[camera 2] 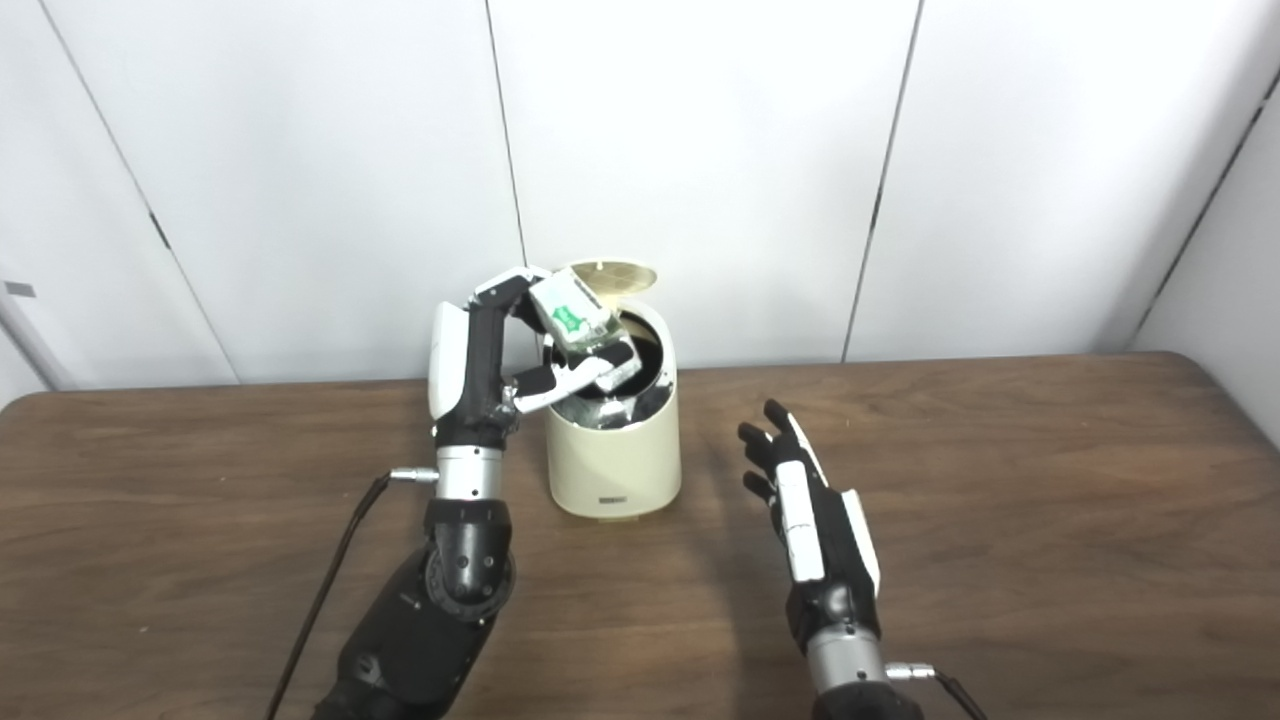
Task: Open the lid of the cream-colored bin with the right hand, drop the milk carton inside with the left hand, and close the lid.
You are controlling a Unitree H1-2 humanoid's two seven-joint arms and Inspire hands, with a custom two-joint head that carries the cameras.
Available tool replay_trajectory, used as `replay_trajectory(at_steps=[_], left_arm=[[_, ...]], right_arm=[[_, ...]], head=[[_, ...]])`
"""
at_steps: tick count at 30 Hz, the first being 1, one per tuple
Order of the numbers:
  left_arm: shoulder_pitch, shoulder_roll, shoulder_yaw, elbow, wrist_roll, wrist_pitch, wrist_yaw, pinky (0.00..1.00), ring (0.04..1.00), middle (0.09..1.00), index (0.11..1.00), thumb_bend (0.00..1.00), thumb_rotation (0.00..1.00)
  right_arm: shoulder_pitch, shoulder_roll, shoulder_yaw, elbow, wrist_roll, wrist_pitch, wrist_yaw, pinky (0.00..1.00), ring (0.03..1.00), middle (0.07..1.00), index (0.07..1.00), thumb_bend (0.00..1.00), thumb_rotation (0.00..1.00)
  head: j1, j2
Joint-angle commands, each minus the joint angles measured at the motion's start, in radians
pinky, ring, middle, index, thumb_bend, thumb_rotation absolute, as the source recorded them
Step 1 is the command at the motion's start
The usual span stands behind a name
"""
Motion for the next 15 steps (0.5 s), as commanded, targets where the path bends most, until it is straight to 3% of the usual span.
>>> replay_trajectory(at_steps=[1, 8, 15], left_arm=[[-0.078, 0.014, -0.036, -0.009, 0.009, -0.042, 0.107, 0.43, 0.456, 0.502, 0.465, 0.48, 0.0], [-0.11, 0.074, -0.171, 0.034, 0.023, -0.042, 0.252, 0.43, 0.457, 0.5, 0.465, 0.48, 0.0], [-0.121, 0.111, -0.246, 0.046, 0.041, -0.042, 0.31, 0.43, 0.453, 0.508, 0.464, 0.48, 0.0]], right_arm=[[-0.023, 0.0, 0.01, -0.039, -0.004, -0.02, 0.012, 0.86, 0.892, 0.862, 0.915, 0.58, 1.0], [-0.017, -0.009, 0.001, -0.042, 0.009, -0.021, 0.015, 0.86, 0.895, 0.856, 0.922, 0.59, 1.0], [-0.014, -0.018, -0.021, -0.035, 0.041, -0.034, 0.023, 0.9, 0.918, 0.868, 0.944, 0.63, 1.0]], head=[[0.002, 0.0], [0.013, 0.004], [0.02, 0.007]])
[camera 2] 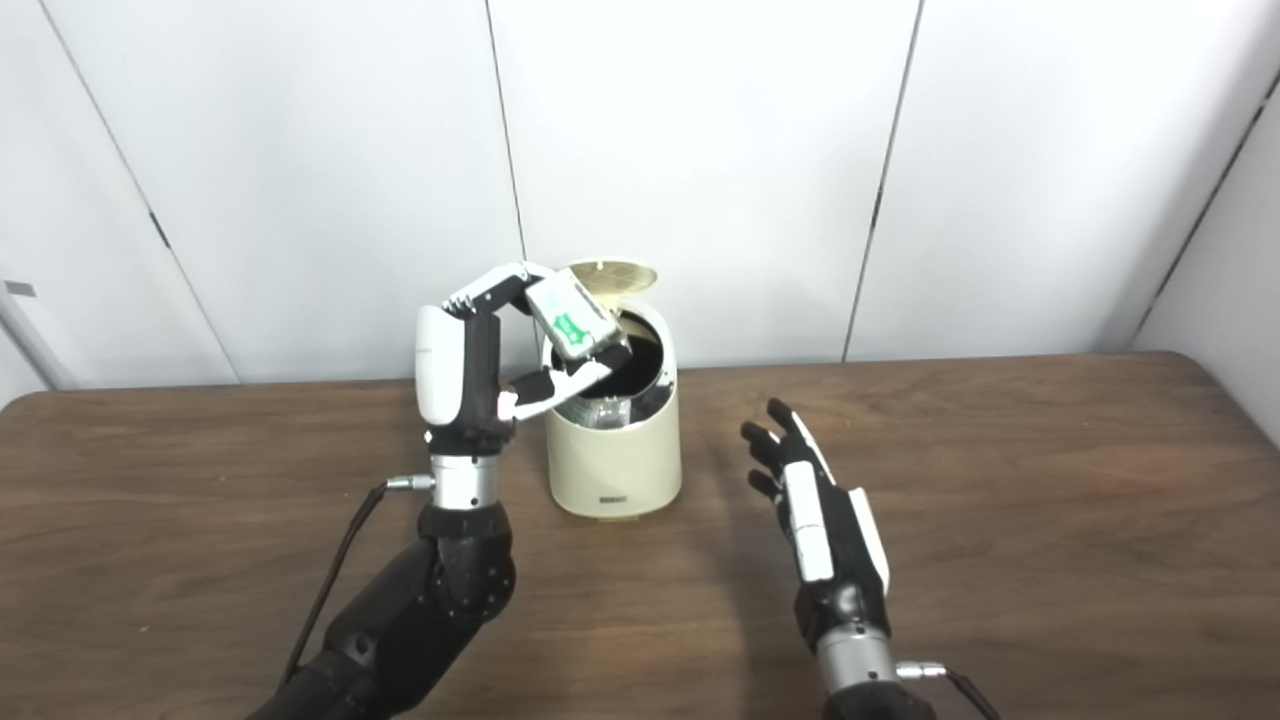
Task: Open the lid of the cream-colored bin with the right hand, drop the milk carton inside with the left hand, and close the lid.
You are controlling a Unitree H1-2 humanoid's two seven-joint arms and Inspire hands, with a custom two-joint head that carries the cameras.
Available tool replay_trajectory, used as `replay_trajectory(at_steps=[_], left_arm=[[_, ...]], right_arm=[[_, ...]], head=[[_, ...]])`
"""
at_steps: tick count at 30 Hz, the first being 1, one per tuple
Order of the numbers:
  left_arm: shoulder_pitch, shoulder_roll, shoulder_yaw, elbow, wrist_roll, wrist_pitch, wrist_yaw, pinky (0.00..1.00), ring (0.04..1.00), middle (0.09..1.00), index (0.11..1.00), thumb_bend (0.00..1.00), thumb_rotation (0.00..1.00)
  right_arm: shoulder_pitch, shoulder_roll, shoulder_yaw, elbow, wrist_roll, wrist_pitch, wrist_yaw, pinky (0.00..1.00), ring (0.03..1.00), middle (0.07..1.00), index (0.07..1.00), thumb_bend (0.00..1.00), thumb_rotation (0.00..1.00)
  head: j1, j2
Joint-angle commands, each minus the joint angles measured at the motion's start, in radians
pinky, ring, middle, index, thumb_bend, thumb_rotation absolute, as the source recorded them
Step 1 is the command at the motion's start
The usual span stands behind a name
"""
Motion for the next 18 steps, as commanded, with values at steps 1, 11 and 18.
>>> replay_trajectory(at_steps=[1, 11, 18], left_arm=[[-0.072, 0.012, -0.005, -0.017, 0.006, -0.024, 0.039, 0.43, 0.453, 0.509, 0.464, 0.48, 0.0], [-0.066, 0.01, -0.006, -0.02, -0.028, -0.023, 0.005, 0.44, 0.454, 0.507, 0.463, 0.48, 0.0], [-0.07, 0.014, -0.004, 0.012, -0.015, -0.023, 0.012, 0.43, 0.453, 0.498, 0.469, 0.48, 0.0]], right_arm=[[-0.017, 0.001, -0.002, -0.026, 0.015, -0.037, 0.01, 0.9, 0.92, 0.87, 0.946, 0.63, 1.0], [-0.015, -0.007, -0.017, -0.02, 0.037, -0.05, 0.013, 0.91, 0.921, 0.866, 0.949, 0.62, 1.0], [-0.01, -0.012, -0.013, -0.03, 0.034, -0.049, 0.014, 0.9, 0.913, 0.857, 0.948, 0.62, 1.0]], head=[[-0.002, 0.001], [0.004, 0.01], [0.011, 0.01]])
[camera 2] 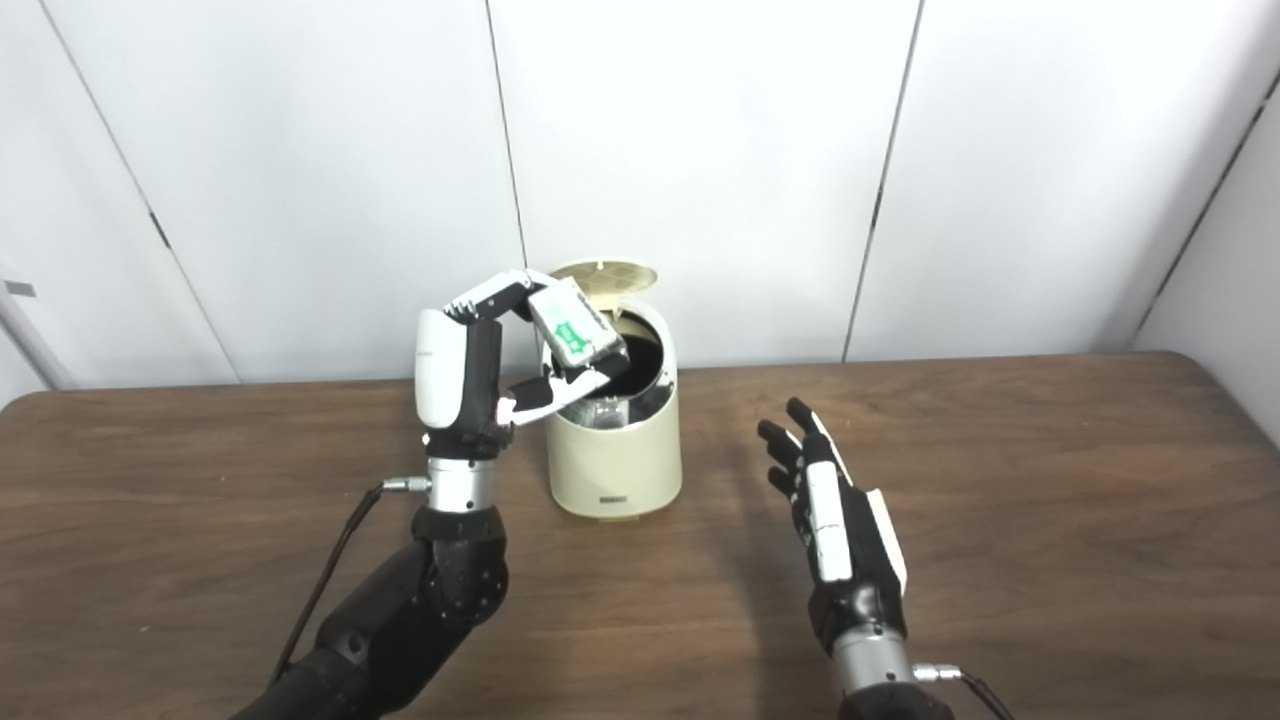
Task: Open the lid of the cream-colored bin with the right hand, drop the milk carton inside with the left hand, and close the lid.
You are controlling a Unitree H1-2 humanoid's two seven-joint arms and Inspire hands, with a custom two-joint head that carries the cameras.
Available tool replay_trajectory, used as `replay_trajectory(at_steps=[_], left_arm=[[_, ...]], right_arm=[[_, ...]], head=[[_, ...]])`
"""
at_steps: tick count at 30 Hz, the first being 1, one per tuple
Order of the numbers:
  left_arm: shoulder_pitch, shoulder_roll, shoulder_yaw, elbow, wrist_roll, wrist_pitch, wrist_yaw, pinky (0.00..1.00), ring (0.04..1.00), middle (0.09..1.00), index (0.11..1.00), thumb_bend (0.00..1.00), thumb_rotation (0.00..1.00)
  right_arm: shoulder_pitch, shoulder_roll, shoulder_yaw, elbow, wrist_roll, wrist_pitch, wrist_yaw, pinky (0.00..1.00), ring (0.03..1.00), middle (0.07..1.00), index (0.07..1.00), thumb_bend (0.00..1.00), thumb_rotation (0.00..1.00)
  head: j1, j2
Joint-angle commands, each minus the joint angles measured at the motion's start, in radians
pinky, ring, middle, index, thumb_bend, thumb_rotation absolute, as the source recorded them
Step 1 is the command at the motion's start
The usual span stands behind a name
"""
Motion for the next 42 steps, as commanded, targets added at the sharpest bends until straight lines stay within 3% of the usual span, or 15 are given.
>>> replay_trajectory(at_steps=[1, 11, 18, 26, 33, 35, 37, 38, 39, 42], left_arm=[[-0.067, 0.004, 0.007, 0.001, 0.009, -0.022, 0.024, 0.43, 0.453, 0.497, 0.469, 0.48, 0.0], [-0.103, 0.022, -0.04, 0.084, 0.021, -0.023, 0.063, 0.42, 0.453, 0.499, 0.467, 0.48, 0.0], [-0.118, 0.029, -0.071, 0.114, 0.006, -0.023, 0.066, 0.43, 0.46, 0.501, 0.46, 0.48, 0.0], [-0.114, 0.03, -0.072, 0.113, -0.007, -0.023, 0.07, 0.42, 0.454, 0.487, 0.475, 0.48, 0.0], [-0.104, 0.03, -0.059, 0.071, -0.047, -0.023, 0.027, 0.36, 0.389, 0.479, 0.549, 0.49, 0.0], [-0.101, 0.033, -0.062, 0.056, -0.07, -0.023, -0.006, 0.37, 0.404, 0.459, 0.539, 0.51, 0.0], [-0.097, 0.037, -0.063, 0.043, -0.09, -0.023, -0.033, 0.38, 0.432, 0.519, 0.502, 0.52, 0.05], [-0.095, 0.037, -0.059, 0.039, -0.093, -0.023, -0.047, 0.38, 0.437, 0.528, 0.535, 0.76, 0.04], [-0.093, 0.035, -0.052, 0.037, -0.092, -0.023, -0.057, 0.38, 0.44, 0.538, 0.557, 0.9, 0.05], [-0.086, 0.033, -0.038, 0.029, -0.102, -0.023, -0.09, 0.38, 0.437, 0.542, 0.57, 0.99, 0.07]], right_arm=[[-0.015, -0.002, 0.002, -0.03, 0.006, -0.042, 0.009, 0.9, 0.913, 0.857, 0.949, 0.62, 1.0], [-0.017, 0.003, 0.004, -0.058, 0.021, -0.001, 0.013, 0.91, 0.906, 0.837, 0.94, 0.61, 1.0], [-0.019, 0.005, 0.008, -0.074, 0.017, 0.022, 0.012, 0.89, 0.895, 0.824, 0.927, 0.66, 1.0], [-0.024, 0.004, 0.009, -0.082, 0.012, 0.038, 0.011, 0.88, 0.894, 0.818, 0.923, 0.66, 1.0], [-0.028, -0.01, 0.023, -0.106, -0.014, 0.073, 0.017, 0.87, 0.849, 0.755, 0.774, 0.65, 1.0], [-0.028, -0.015, 0.029, -0.114, -0.019, 0.085, 0.022, 0.88, 0.838, 0.742, 0.746, 0.63, 1.0], [-0.028, -0.017, 0.034, -0.119, -0.024, 0.093, 0.026, 0.88, 0.825, 0.737, 0.733, 0.6, 1.0], [-0.029, -0.018, 0.037, -0.123, -0.026, 0.099, 0.026, 0.88, 0.823, 0.738, 0.731, 0.6, 1.0], [-0.03, -0.019, 0.038, -0.126, -0.028, 0.105, 0.027, 0.88, 0.818, 0.739, 0.727, 0.59, 1.0], [-0.032, -0.024, 0.045, -0.134, -0.032, 0.117, 0.03, 0.88, 0.815, 0.744, 0.726, 0.58, 1.0]], head=[[0.0, -0.001], [0.007, 0.004], [0.007, 0.009], [0.008, 0.011], [0.011, 0.009], [0.011, 0.009], [0.01, 0.013], [0.01, 0.013], [0.01, 0.013], [0.011, 0.015]])
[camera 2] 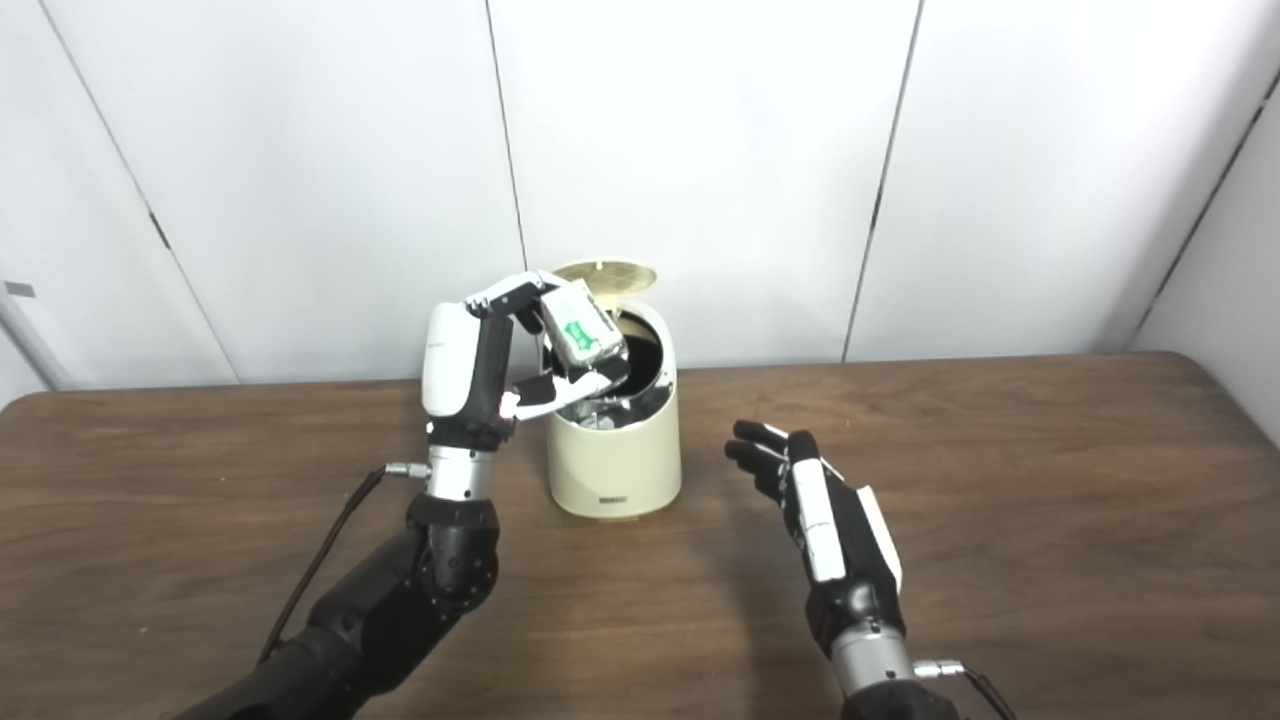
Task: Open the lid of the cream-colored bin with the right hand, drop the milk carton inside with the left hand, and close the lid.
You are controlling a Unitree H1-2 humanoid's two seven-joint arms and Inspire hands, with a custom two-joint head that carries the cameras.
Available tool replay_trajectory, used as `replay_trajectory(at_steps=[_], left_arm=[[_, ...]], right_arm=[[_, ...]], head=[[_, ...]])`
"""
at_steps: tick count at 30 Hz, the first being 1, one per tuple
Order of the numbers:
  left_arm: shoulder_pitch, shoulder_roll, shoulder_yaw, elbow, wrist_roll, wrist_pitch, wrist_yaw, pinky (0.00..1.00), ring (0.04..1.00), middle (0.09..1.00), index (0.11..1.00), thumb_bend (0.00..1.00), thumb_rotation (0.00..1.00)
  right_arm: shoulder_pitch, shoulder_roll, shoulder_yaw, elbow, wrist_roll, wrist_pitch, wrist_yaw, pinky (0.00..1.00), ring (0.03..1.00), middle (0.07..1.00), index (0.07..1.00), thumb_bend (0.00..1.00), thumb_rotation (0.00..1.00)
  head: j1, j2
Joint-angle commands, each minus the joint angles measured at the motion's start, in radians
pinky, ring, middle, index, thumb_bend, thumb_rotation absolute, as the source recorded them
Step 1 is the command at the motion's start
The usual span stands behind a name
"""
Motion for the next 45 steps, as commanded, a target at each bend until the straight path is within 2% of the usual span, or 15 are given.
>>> replay_trajectory(at_steps=[1, 7, 13, 24, 29, 31, 34, 37, 38, 40, 43, 45], left_arm=[[-0.047, 0.004, 0.022, -0.036, -0.016, -0.017, -0.014, 0.38, 0.439, 0.544, 0.571, 1.0, 0.08], [-0.036, 0.002, 0.049, -0.047, -0.012, -0.016, -0.058, 0.39, 0.443, 0.552, 0.579, 1.0, 0.11], [-0.034, 0.001, 0.056, -0.046, -0.008, -0.017, -0.066, 0.39, 0.449, 0.551, 0.58, 1.0, 0.11], [-0.031, -0.003, 0.053, -0.054, -0.019, -0.017, -0.053, 0.4, 0.446, 0.546, 0.579, 1.0, 0.11], [-0.026, 0.002, 0.054, -0.074, 0.02, -0.016, -0.012, 0.38, 0.435, 0.534, 0.573, 0.99, 0.11], [-0.015, 0.002, 0.066, -0.099, 0.034, -0.016, -0.009, 0.38, 0.433, 0.531, 0.57, 0.96, 0.1], [0.017, 0.005, 0.093, -0.175, 0.013, -0.016, -0.044, 0.4, 0.443, 0.531, 0.564, 0.9, 0.11], [0.048, 0.009, 0.124, -0.246, -0.004, -0.016, -0.076, 0.41, 0.453, 0.529, 0.558, 0.83, 0.06], [0.054, 0.009, 0.132, -0.259, 0.0, -0.016, -0.079, 0.4, 0.446, 0.485, 0.539, 0.68, 0.03], [0.065, 0.007, 0.149, -0.283, 0.019, -0.016, -0.07, 0.4, 0.438, 0.448, 0.523, 0.55, 0.01], [0.083, 0.007, 0.18, -0.331, 0.056, -0.016, -0.052, 0.41, 0.414, 0.476, 0.512, 0.51, 0.0], [0.104, 0.005, 0.214, -0.375, 0.059, -0.016, -0.076, 0.42, 0.432, 0.482, 0.502, 0.5, 0.0]], right_arm=[[-0.031, -0.002, 0.009, -0.051, -0.005, -0.008, 0.013, 0.88, 0.816, 0.745, 0.726, 0.57, 1.0], [-0.034, -0.009, 0.009, -0.05, -0.002, -0.009, 0.018, 0.87, 0.818, 0.746, 0.734, 0.57, 1.0], [-0.035, -0.005, 0.006, -0.054, -0.004, -0.003, 0.013, 0.87, 0.822, 0.743, 0.74, 0.58, 1.0], [-0.034, -0.006, -0.001, -0.048, 0.0, -0.006, 0.012, 0.87, 0.814, 0.737, 0.736, 0.57, 1.0], [-0.033, -0.007, 0.002, -0.048, -0.003, -0.008, 0.013, 0.87, 0.813, 0.731, 0.731, 0.56, 1.0], [-0.033, -0.009, 0.0, -0.046, -0.002, -0.011, 0.014, 0.87, 0.811, 0.732, 0.733, 0.56, 1.0], [-0.035, -0.013, -0.006, -0.039, 0.004, -0.016, 0.015, 0.87, 0.815, 0.729, 0.738, 0.57, 1.0], [-0.038, -0.017, -0.015, -0.031, 0.012, -0.018, 0.017, 0.87, 0.822, 0.733, 0.739, 0.56, 1.0], [-0.039, -0.018, -0.017, -0.029, 0.017, -0.017, 0.018, 0.87, 0.825, 0.733, 0.738, 0.55, 1.0], [-0.041, -0.017, -0.024, -0.026, 0.027, -0.019, 0.019, 0.88, 0.827, 0.733, 0.735, 0.55, 1.0], [-0.044, -0.022, -0.035, -0.02, 0.036, -0.025, 0.021, 0.88, 0.824, 0.732, 0.732, 0.55, 1.0], [-0.046, -0.025, -0.042, -0.018, 0.042, -0.024, 0.021, 0.88, 0.82, 0.733, 0.732, 0.56, 1.0]], head=[[0.001, 0.001], [0.002, 0.002], [0.006, 0.004], [0.01, 0.007], [0.01, 0.012], [0.015, 0.011], [0.017, 0.011], [0.02, 0.012], [0.02, 0.012], [0.024, 0.012], [0.032, 0.015], [0.032, 0.016]])
